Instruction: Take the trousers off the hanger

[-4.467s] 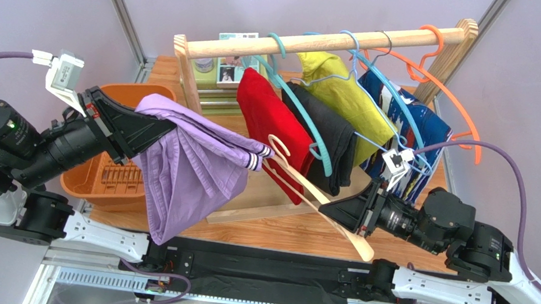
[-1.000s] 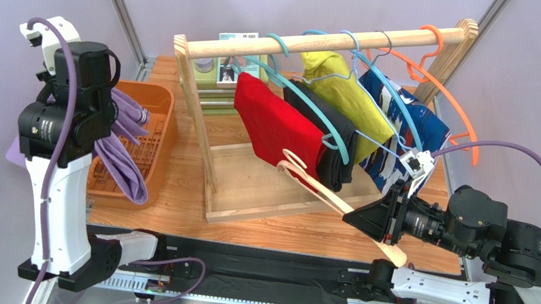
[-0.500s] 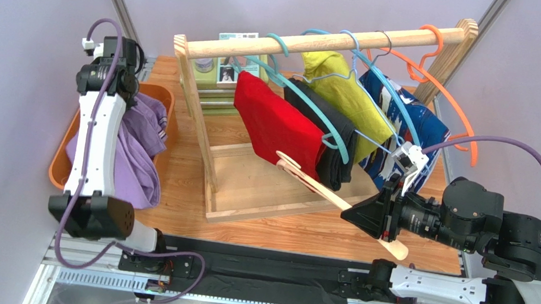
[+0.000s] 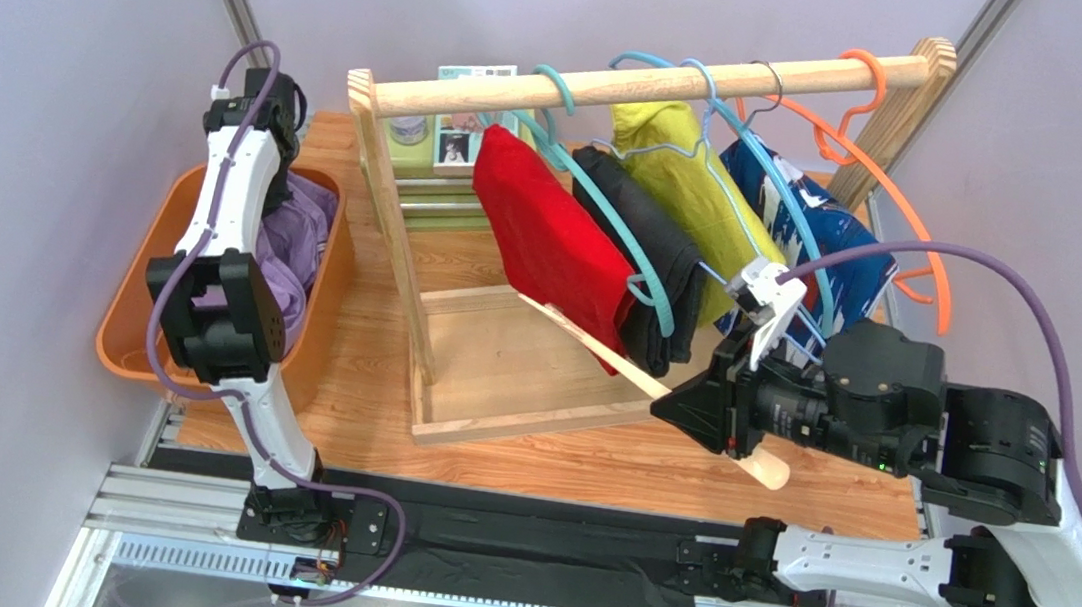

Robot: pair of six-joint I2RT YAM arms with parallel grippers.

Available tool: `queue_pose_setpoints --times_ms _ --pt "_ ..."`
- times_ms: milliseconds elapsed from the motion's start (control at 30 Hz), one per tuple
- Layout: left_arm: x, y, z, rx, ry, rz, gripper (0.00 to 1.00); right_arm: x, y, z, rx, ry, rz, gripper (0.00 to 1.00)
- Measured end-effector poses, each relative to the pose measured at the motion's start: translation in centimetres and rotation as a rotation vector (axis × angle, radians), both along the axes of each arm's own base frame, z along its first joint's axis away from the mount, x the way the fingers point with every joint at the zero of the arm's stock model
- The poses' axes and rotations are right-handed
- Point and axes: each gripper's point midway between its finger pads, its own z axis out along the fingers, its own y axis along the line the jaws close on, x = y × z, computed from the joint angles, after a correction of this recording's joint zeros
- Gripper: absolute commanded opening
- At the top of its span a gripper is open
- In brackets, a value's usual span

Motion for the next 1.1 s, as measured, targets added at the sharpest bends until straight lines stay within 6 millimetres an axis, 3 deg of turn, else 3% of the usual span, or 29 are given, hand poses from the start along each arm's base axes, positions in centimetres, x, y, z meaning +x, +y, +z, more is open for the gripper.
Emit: queue_pose_setpoints --times_ms 33,67,133,167,200,367,567,700,800,967,1100 --pt "0.0 0.2 -0.1 0.0 -0.001 0.007 0.13 0.1 0.1 -0.1 -0.008 -0.004 0.0 0.0" --pt "0.0 0.4 -0.1 -0.001 -0.005 0.015 0.35 0.3 0.3 -0.3 -0.02 -0.011 0.0 0.0" --pt "-0.2 0.5 0.1 -0.007 -0.017 0.029 0.51 0.4 0.5 -0.5 -0.032 -0.012 0.0 0.0" --pt "-0.2 0.4 0.2 -0.022 -0.03 0.041 0.79 0.5 0.6 -0.5 -0.033 -0.013 0.0 0.0" --pt "-0.3 0.2 0.3 -0.041 -0.043 0.05 0.99 0.5 0.6 -0.5 -0.031 -0.013 0.001 0.0" --pt "-1.6 -2.8 2.3 -0.186 -0.153 0.042 0.99 -0.1 -0.1 -0.5 0.003 -0.005 0.006 0.0" --pt "-5.3 -6.7 9.7 -0.313 -0.395 -0.014 0.99 -1.6 -0.7 -0.2 0.05 0.026 0.061 0.0" --pt "-8.0 -8.9 13.9 -0.367 -0.522 -0.078 0.99 -2.6 0.2 -0.1 0.065 0.058 0.121 0.0" --pt "-9.5 -10.9 15.2 -0.44 -0.579 -0.128 0.98 -3.3 1.2 -0.2 0.064 0.097 0.159 0.0" --pt "-12.1 -15.5 15.2 -0.6 -0.606 -0.231 0.94 -3.6 3.3 0.1 0.065 0.175 0.175 0.0" --pt "-14.2 -18.5 15.9 -0.703 -0.635 -0.301 0.94 -2.9 6.2 3.5 0.107 0.198 0.171 0.0"
